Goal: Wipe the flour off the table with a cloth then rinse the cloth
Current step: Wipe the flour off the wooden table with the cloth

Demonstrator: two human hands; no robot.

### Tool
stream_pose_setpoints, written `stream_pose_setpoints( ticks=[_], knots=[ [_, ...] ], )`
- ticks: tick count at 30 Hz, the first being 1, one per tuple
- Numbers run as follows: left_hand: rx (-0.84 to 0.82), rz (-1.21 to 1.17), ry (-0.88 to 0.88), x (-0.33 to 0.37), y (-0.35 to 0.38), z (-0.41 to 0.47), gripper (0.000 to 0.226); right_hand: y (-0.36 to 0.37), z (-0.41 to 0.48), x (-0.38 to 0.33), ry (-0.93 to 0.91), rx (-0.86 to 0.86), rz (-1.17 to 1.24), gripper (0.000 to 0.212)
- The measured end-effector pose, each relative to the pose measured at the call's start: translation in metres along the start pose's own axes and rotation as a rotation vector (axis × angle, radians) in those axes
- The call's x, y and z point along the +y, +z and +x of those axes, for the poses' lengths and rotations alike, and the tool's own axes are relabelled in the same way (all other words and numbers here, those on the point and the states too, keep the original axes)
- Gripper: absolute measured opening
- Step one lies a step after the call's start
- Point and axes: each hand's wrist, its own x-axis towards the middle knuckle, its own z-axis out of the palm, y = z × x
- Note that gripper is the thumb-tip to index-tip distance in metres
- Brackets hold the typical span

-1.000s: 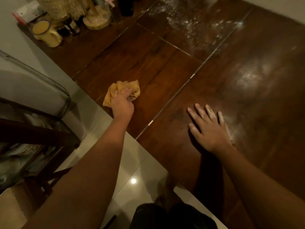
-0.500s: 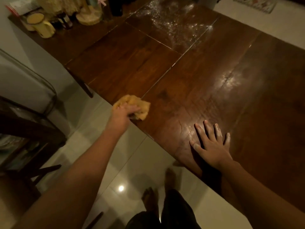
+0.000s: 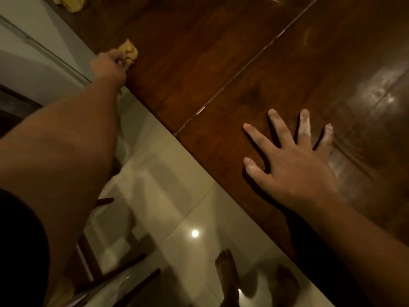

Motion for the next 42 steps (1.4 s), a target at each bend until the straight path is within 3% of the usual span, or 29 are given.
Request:
stream_pose_setpoints(
  ticks=[3,6,11,13,18,22,25,28,30,32,34,36,38,40,42],
  knots=[
    [0.071,0.003,0.035,0.012,0.005,-0.016,0.044,0.0,-0.001,-0.001,0.01,0.003,0.03,0.067],
    [0.082,-0.046,0.178,0.017,0.004,-0.065,0.044,-0.005,-0.002,-0.003,0.014,-0.023,0.027,0.068],
    [-0.111,-0.126,0.549,-0.018,-0.022,-0.106,0.054,-0.012,0.0,-0.004,0.012,-0.085,0.015,0.068],
    [-0.188,-0.142,0.476,-0.024,-0.029,-0.078,0.055,-0.012,-0.001,-0.004,0.016,-0.079,0.023,0.068],
    [-0.075,0.008,0.126,-0.01,-0.019,0.012,0.039,-0.012,-0.001,-0.005,0.046,-0.072,0.015,0.065],
    [-0.017,0.002,0.08,0.03,-0.003,-0.003,0.045,-0.013,0.0,-0.006,0.069,-0.079,0.039,0.062],
    [-0.067,-0.129,0.317,0.055,0.004,-0.077,0.045,-0.014,0.0,-0.007,0.087,-0.074,0.046,0.061],
    [-0.26,-0.266,0.641,0.057,0.005,-0.146,0.053,-0.015,0.001,-0.006,0.084,-0.086,0.058,0.06],
    [-0.409,-0.348,0.836,0.043,-0.002,-0.159,0.058,-0.016,0.001,-0.006,0.085,-0.083,0.068,0.06],
    [-0.446,-0.389,0.94,0.033,-0.01,-0.137,0.059,-0.017,0.0,-0.006,0.088,-0.079,0.079,0.059],
    [-0.333,-0.332,0.771,0.029,-0.006,-0.092,0.058,-0.017,0.0,-0.006,0.095,-0.069,0.094,0.059],
    [-0.173,-0.197,0.462,0.038,0.0,-0.047,0.053,-0.017,0.0,-0.006,0.099,-0.063,0.107,0.058],
    [-0.124,-0.1,0.193,0.067,0.008,-0.029,0.044,-0.016,0.0,-0.006,0.103,-0.055,0.12,0.057],
    [-0.166,-0.112,0.251,0.108,0.017,-0.036,0.044,-0.015,0.0,-0.006,0.103,-0.045,0.138,0.057],
    [-0.282,-0.176,0.52,0.15,0.021,-0.062,0.053,-0.015,0.0,-0.005,0.102,-0.036,0.148,0.056]
  ],
)
